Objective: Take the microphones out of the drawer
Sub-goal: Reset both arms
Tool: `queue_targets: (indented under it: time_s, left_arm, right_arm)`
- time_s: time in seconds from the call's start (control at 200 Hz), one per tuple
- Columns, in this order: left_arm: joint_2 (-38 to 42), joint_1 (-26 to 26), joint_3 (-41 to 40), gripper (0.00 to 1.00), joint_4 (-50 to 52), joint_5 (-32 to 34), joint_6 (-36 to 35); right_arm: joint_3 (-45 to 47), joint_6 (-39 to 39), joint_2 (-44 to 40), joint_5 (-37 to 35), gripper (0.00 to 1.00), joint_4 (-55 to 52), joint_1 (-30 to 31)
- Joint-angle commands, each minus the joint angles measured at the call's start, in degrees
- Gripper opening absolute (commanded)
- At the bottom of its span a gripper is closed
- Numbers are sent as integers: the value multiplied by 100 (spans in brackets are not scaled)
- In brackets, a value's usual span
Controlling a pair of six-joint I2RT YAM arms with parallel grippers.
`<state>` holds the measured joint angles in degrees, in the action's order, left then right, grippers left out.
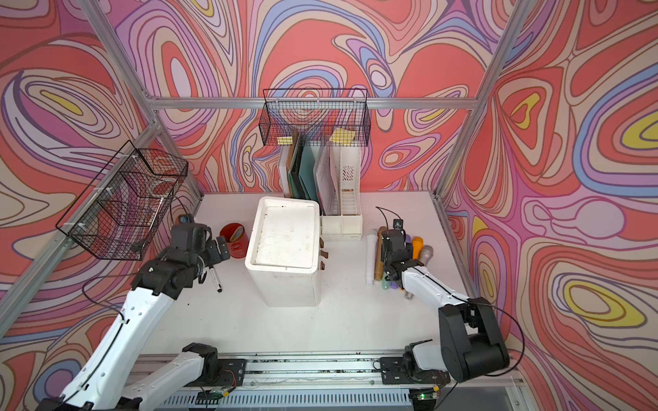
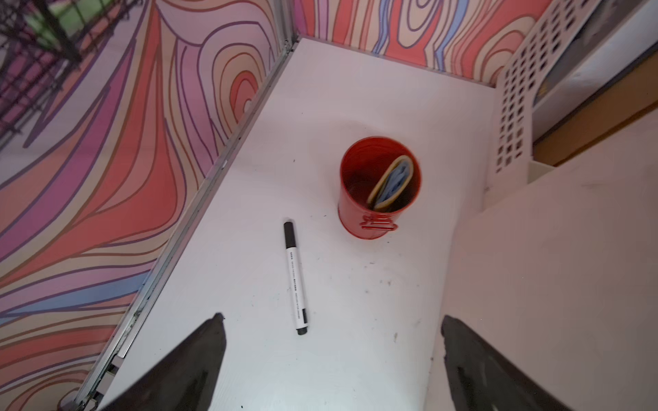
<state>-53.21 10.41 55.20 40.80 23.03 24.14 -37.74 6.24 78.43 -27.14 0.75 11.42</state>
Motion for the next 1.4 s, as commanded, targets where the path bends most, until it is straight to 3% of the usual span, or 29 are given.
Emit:
queue_targets:
  time_s: [0.0,0.09,0.205,0.265,0.376,0.421,0.466,0.501,0.521,0.586,0.656,0.751,0.806,0.871,0.926,0.991,1.062,1.127,1.197,1.397]
  left_arm:
    - [576,-163,-1305,100,-2089,457,-657]
    - [877,-286,-2426,100,-3476,386,-1242]
    - [625,-584,-3685,100,-5127,-140,-1367]
    - [224,-713,-3788,100,-5631,-369,-1172]
    - [-913,-743,-3652,100,-6505,-821,-1533]
    - [-1489,-747,-3620,100,-6997,-901,-1638]
    - [-1866,-750,-3337,100,-6899,-1019,-1685]
    - [-2147,-756,-3334,100,-7538,-1114,-1765]
    - [-2327,-758,-3369,99,-7895,-1243,-1846]
    - [-2622,-743,-2911,99,-7349,-1313,-2101]
    - [-2944,-767,-3044,99,-8129,-1389,-2332]
    - [-3649,-787,-3455,100,-9613,-1295,-2356]
    - [-3379,-787,-3339,100,-8868,-1235,-2199]
    - [-3614,-813,-3553,100,-9736,-1079,-2219]
    - [-3394,-812,-3482,99,-9155,-1133,-2133]
    - [-3590,-813,-3494,99,-9563,-1058,-2205]
    - [-3432,-813,-3343,100,-8981,-1102,-2143]
    - [-3578,-813,-3449,100,-9436,-1077,-2211]
    - [-3446,-813,-3367,99,-9070,-1100,-2160]
    - [-3529,-813,-3425,99,-9310,-1081,-2193]
  right_arm:
    - [437,-407,119,316,60,1751,-206]
    - [808,-404,342,645,60,2727,-352]
    - [1228,-702,792,905,60,4368,-404]
    - [1278,-753,1086,1054,60,5072,-466]
    - [1194,-711,1666,1351,61,5531,-630]
    - [1184,-587,1544,1705,68,5214,-794]
    - [1462,-597,1810,1755,75,5992,-829]
    - [1655,-645,1994,1733,90,6725,-828]
    - [1708,-629,1919,1795,97,6654,-826]
    - [1602,-609,1907,1701,98,6429,-827]
    - [1181,-556,1884,1709,98,5526,-830]
    - [1128,-472,1896,1779,98,5467,-932]
    - [1137,-469,1888,1773,98,5468,-935]
    - [1154,-483,1898,1754,98,5545,-931]
    - [1155,-483,1902,1753,98,5548,-932]
    - [1154,-482,1901,1752,98,5544,-931]
    - [1154,-479,1895,1743,98,5547,-931]
    - [1162,-486,1894,1742,98,5547,-931]
    - [1159,-491,1895,1738,98,5547,-931]
    - [1101,-465,1913,1811,98,5427,-940]
